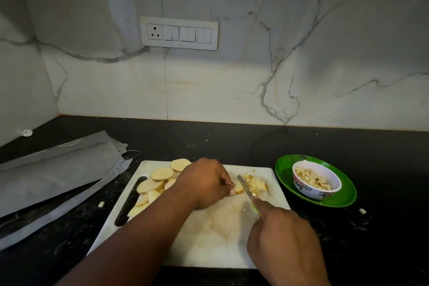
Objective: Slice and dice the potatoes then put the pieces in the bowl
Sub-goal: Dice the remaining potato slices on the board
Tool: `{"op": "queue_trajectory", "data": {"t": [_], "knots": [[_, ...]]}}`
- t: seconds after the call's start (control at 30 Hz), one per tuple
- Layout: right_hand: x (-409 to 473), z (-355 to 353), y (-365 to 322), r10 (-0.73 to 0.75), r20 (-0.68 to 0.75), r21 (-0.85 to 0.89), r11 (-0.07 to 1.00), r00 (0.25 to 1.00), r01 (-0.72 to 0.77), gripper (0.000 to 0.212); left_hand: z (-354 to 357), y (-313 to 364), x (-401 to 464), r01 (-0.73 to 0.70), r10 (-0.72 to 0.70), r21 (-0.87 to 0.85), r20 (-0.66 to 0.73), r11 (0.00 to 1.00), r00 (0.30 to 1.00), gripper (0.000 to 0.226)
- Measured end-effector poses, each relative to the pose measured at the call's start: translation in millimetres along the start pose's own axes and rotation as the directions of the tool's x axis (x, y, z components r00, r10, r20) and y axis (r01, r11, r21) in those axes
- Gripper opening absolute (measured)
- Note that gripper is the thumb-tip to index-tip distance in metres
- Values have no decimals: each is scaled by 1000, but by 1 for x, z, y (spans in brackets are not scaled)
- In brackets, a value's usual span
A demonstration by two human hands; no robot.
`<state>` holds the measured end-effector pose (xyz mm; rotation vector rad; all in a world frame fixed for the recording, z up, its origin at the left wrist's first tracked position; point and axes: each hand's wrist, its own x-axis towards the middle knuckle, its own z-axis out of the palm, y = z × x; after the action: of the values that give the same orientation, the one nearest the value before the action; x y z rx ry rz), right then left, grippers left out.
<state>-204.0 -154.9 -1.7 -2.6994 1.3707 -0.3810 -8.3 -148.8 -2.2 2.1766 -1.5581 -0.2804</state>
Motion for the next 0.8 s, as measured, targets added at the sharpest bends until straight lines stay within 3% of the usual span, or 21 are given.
{"op": "queue_trajectory", "data": {"t": [0.33,0.43,0.67,0.8], "knots": [[-27,-33,6,29,44,34,999,999,-31,52,5,-1,4,18,-18,-3,-16,1000,1000,18],[-17,-21,4,0,-5,-24,1000,1000,0,56,6,-1,3,21,-21,-7,-26,1000,999,19],[-11,8,3,-35,33,-8,999,999,36,61,8,-1,4,47,-47,-12,-34,999,998,19],[-28,-13,8,-25,47,39,999,999,23,51,9,-3,7,38,-39,-19,-29,999,999,17]]}}
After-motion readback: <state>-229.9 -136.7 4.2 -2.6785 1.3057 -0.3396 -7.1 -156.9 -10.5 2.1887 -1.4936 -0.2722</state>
